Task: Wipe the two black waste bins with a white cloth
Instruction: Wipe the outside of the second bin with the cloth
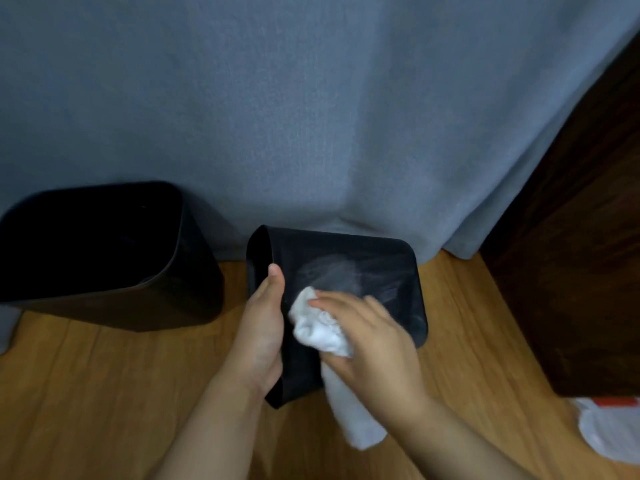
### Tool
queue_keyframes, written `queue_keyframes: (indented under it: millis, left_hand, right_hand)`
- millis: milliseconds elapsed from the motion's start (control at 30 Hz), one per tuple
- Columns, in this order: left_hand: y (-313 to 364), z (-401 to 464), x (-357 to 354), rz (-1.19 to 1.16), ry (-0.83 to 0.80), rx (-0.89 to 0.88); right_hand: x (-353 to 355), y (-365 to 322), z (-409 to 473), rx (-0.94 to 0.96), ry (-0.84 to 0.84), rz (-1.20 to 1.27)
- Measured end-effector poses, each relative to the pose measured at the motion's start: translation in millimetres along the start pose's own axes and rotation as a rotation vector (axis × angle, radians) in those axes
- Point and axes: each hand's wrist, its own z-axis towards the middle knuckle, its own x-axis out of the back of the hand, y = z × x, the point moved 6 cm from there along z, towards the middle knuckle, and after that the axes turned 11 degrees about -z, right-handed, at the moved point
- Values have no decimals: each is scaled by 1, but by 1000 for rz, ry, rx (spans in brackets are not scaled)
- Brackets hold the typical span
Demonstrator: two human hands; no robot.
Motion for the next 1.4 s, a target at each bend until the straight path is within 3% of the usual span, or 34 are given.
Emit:
queue_keyframes:
  millis: [167, 367, 433, 567, 633, 767, 900, 967, 1167, 1300, 1400]
  left_hand:
    - [-4, 0, -2, -50, -13, -19]
    - [-2, 3, 3, -24, 61, -8]
    - [-4, 2, 2, -51, 20, 4]
    - [-5, -1, -1, -60, -9, -29]
    - [-5, 0, 0, -51, 9, -44]
    - [-7, 3, 6, -47, 91, -1]
    - [-5, -1, 1, -61, 21, -11]
    - [-5, -2, 2, -47, 32, -30]
    - [-5, 3, 9, -65, 137, -7]
    - [-7, -1, 4, -71, 68, 3]
    - [-6, 2, 6, -80, 66, -7]
  right_hand:
    - [-10, 69, -1, -429, 59, 21]
    - [6, -17, 0, -18, -2, 27]
    - [0, 5, -3, -68, 12, -25]
    - [-1, 48, -7, -342, 77, -5]
    - [-3, 26, -2, -298, 56, 27]
    - [-1, -21, -3, -23, -48, 58]
    - [2, 35, -8, -287, 71, -30]
    - [4, 42, -9, -333, 98, -11]
    - [-1, -16, -11, 57, -46, -49]
    - [6, 29, -7, -256, 73, -141]
    - [5, 10, -1, -182, 53, -81]
